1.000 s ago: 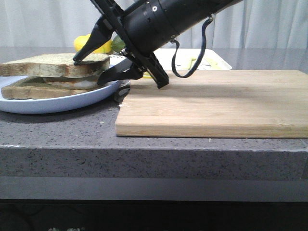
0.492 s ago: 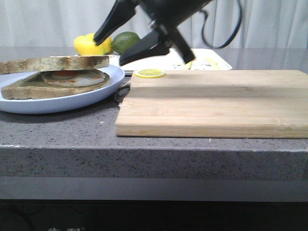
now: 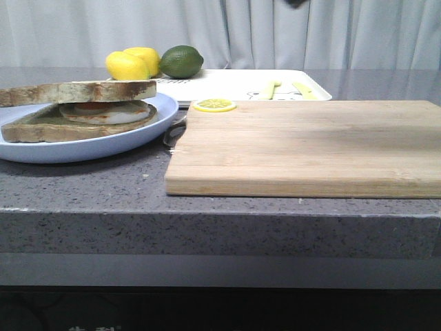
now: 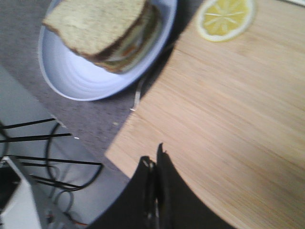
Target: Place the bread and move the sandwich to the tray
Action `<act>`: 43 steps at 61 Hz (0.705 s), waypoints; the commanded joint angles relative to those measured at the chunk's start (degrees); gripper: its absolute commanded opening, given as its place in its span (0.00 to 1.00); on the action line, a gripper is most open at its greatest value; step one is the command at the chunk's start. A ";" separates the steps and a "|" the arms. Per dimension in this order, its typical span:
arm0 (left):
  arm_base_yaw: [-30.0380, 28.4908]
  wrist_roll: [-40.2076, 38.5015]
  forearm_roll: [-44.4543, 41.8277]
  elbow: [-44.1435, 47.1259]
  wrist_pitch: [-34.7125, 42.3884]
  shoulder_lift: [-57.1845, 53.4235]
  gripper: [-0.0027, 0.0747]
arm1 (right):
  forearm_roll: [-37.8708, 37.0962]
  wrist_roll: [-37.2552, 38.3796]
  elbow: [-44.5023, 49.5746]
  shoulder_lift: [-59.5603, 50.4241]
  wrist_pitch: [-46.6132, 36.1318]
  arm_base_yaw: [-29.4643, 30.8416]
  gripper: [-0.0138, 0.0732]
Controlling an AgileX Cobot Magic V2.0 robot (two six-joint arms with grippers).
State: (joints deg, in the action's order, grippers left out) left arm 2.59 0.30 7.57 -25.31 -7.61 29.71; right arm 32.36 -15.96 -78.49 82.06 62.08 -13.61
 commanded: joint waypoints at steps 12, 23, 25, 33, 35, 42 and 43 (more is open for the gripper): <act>0.42 -0.30 0.56 -1.83 5.01 0.52 0.90 | -36.27 21.77 1.31 -12.03 -4.16 4.84 0.09; 0.42 -0.30 0.56 -1.83 5.01 0.52 0.90 | -37.74 22.07 13.76 -22.42 -17.72 4.90 0.09; 0.42 -0.30 0.56 -1.83 5.01 0.52 0.90 | -37.45 22.07 16.47 -24.47 -20.37 4.90 0.09; 0.42 -0.30 0.56 -1.83 5.26 0.52 0.90 | -35.00 22.07 28.91 -34.14 -31.07 4.90 0.09; 0.42 -0.30 0.56 -1.83 5.37 0.52 0.90 | -34.51 22.07 32.22 -36.74 -33.47 4.90 0.09; 0.42 -0.30 0.56 -1.83 5.48 0.52 0.90 | -33.06 22.07 42.12 -45.98 -40.37 4.84 0.09; 0.42 -0.30 0.56 -1.83 5.48 0.52 0.90 | -32.98 22.07 43.63 -47.51 -41.36 4.84 0.09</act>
State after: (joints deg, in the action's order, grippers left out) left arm 2.59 0.30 7.57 -25.31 -7.53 29.71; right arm -1.39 5.92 -39.04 40.07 30.03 -8.99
